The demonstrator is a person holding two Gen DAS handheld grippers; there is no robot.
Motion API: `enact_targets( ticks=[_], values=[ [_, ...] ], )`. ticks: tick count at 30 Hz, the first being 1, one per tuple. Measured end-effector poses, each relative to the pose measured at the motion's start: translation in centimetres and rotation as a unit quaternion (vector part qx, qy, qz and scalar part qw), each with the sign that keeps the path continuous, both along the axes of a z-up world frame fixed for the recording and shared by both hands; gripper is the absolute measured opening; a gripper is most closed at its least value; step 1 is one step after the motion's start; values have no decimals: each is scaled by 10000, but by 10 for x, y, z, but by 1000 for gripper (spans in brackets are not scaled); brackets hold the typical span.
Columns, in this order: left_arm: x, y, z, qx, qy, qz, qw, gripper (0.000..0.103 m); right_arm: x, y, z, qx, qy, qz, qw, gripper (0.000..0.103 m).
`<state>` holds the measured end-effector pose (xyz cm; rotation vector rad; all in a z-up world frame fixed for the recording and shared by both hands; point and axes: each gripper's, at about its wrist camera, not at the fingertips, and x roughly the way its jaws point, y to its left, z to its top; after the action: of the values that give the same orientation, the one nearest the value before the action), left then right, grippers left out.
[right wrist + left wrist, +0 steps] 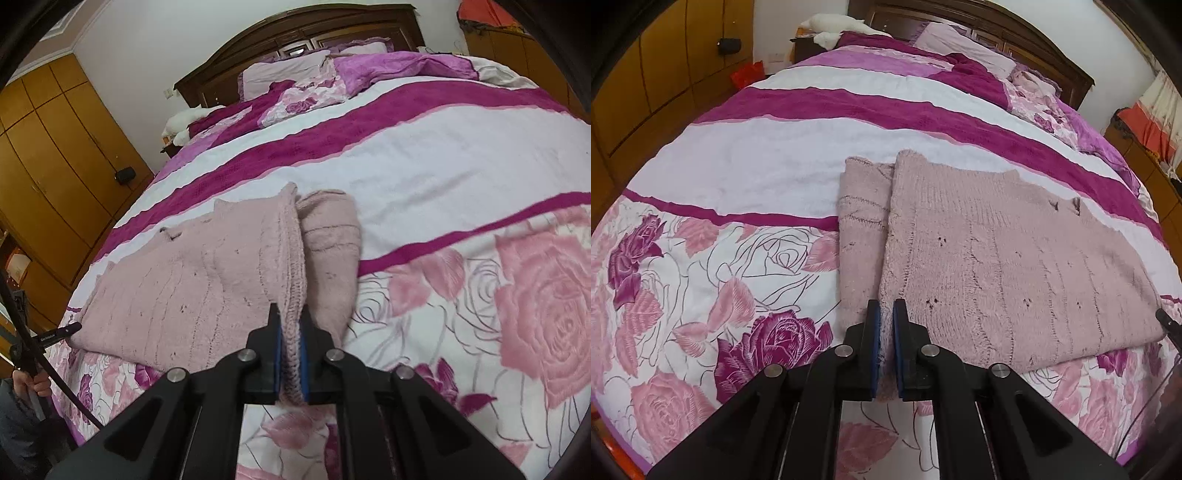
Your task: Fold small clothes
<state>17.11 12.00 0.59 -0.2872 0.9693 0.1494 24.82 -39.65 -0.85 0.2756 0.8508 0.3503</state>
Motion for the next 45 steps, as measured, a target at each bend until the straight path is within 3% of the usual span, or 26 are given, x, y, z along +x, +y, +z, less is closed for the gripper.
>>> enact_targets(
  ticks=[4,11,16,18,21,23,25,28,31,34,35,36,39,45],
  values=[
    [2,0,-2,94,105,-22,9999,0,4,5,-8,-154,229,74,9996,9],
    [-9,1,0,123,107,-7,9999,0,6,12,-2,-281,129,96,9995,12],
    [-18,-6,29,324,-438,-52,9985,0,6,12,14,-376,-188,-132,9990,13],
    [-9,-14,46,400,-612,-161,9972,0,5,8,24,-363,-398,-293,9981,23],
    [32,-40,64,323,-671,-586,9955,12,6,3,34,89,-793,-401,9960,37],
    [80,-74,67,149,-514,-1130,9922,18,13,7,32,216,-767,-320,9963,38],
    [128,-106,59,-198,-170,-1416,9896,20,25,18,26,46,-686,-291,9972,38],
    [201,-149,28,-706,494,-1510,9848,20,35,31,19,-123,-643,-216,9976,38],
    [234,-170,0,-537,1052,-1254,9850,20,37,32,18,-107,-619,-175,9979,38],
    [238,-177,-17,-188,1195,-1028,9873,17,36,26,19,-14,-624,-188,9979,38],
    [238,-176,-20,-99,1109,-919,9895,13,37,23,19,37,-605,-199,9980,38],
    [236,-175,-21,-52,1051,-855,9908,0,37,21,20,107,-585,-213,9980,38],
    [222,-163,-17,-165,755,-622,9951,0,37,17,20,294,-548,-221,9978,38],
    [188,-145,-6,-169,309,-676,9971,0,39,20,15,298,-388,-200,9986,38]
  ],
)
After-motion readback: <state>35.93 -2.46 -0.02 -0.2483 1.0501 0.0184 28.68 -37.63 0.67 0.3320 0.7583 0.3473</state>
